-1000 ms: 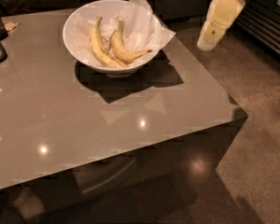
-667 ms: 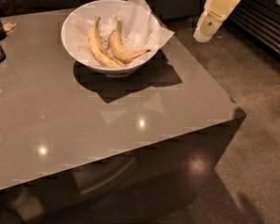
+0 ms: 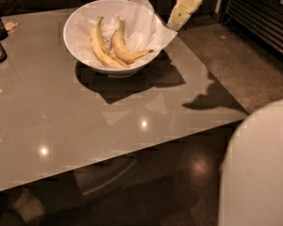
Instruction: Pick banana from white bowl
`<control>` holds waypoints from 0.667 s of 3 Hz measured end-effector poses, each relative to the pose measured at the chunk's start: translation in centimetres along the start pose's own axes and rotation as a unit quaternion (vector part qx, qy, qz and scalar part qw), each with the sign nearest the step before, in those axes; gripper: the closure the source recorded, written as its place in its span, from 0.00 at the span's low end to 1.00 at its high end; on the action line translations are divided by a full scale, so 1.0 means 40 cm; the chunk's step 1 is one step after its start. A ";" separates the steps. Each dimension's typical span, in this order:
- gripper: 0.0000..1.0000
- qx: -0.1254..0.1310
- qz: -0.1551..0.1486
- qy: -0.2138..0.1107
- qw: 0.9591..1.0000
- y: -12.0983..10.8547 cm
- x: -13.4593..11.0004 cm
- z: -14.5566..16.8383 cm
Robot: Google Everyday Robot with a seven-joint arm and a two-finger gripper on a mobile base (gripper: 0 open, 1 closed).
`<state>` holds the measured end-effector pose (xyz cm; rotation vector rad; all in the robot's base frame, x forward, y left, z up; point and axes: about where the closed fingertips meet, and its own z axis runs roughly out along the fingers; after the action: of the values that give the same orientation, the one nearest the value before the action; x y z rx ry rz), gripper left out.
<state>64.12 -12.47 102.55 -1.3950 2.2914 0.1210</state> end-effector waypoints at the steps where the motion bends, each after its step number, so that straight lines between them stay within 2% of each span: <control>1: 0.00 0.010 -0.003 -0.013 1.000 -0.015 -0.027 0.006; 2: 0.00 0.017 -0.023 -0.031 0.999 -0.004 -0.082 0.005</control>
Offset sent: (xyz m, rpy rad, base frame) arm 0.0031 0.0464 0.0206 0.0195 -0.0794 0.0873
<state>65.59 -9.79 103.77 -1.4051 2.1991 0.1091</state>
